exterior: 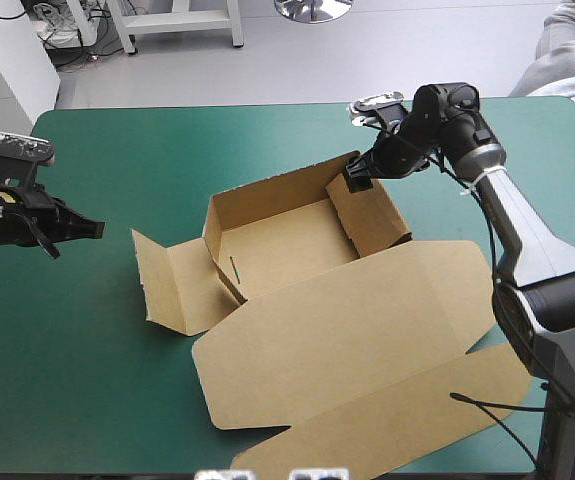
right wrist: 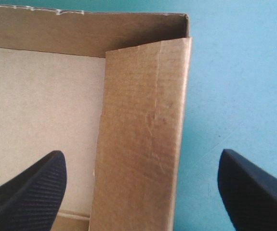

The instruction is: Fold the box

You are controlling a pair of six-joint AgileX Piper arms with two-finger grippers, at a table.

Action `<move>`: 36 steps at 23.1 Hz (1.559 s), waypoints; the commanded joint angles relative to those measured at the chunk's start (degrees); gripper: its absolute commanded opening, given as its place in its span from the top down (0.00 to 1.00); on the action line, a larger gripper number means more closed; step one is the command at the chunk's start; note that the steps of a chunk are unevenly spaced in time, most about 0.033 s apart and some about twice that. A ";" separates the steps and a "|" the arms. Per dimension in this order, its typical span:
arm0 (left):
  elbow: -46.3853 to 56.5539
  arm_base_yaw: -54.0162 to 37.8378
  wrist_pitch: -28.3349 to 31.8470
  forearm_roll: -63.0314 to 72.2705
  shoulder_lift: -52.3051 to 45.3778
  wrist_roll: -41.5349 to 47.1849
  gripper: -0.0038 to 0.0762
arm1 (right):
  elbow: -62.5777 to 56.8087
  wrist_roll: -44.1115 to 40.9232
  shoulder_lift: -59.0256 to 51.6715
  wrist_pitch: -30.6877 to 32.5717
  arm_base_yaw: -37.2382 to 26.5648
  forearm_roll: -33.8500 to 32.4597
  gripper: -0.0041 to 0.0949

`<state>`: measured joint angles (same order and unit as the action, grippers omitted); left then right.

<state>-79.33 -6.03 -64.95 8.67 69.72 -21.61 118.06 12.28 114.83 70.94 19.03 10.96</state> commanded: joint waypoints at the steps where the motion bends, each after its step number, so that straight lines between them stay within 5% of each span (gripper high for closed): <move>1: -1.38 -0.08 2.81 0.73 -1.45 0.42 0.95 | -1.76 1.44 -7.94 1.03 0.02 0.14 0.16; 13: -1.38 -0.08 2.58 2.17 -1.45 0.54 0.95 | -9.84 4.21 0.04 0.92 0.02 -2.16 0.20; 16: -1.38 -0.08 2.08 2.41 -1.45 0.63 0.95 | -9.74 3.50 0.57 0.92 0.02 -2.02 0.46; 18: -1.38 -0.08 1.95 2.41 -1.45 1.82 0.95 | -9.73 3.50 0.57 0.92 0.02 -2.14 0.74; 21: -1.38 -0.08 1.95 2.85 -1.45 1.90 0.95 | -9.73 3.50 0.57 0.92 0.02 -2.26 0.97; 32: -1.38 -0.08 3.01 2.19 -1.45 5.24 0.95 | -9.73 2.66 -6.27 0.92 -2.43 -1.41 0.98; 36: -1.38 -0.08 5.79 -6.03 -1.45 12.11 0.95 | -9.73 3.91 -13.96 0.92 -7.32 4.14 0.98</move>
<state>-79.28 -6.03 -63.45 6.62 69.72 -13.76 106.87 15.25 108.41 70.95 14.20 10.92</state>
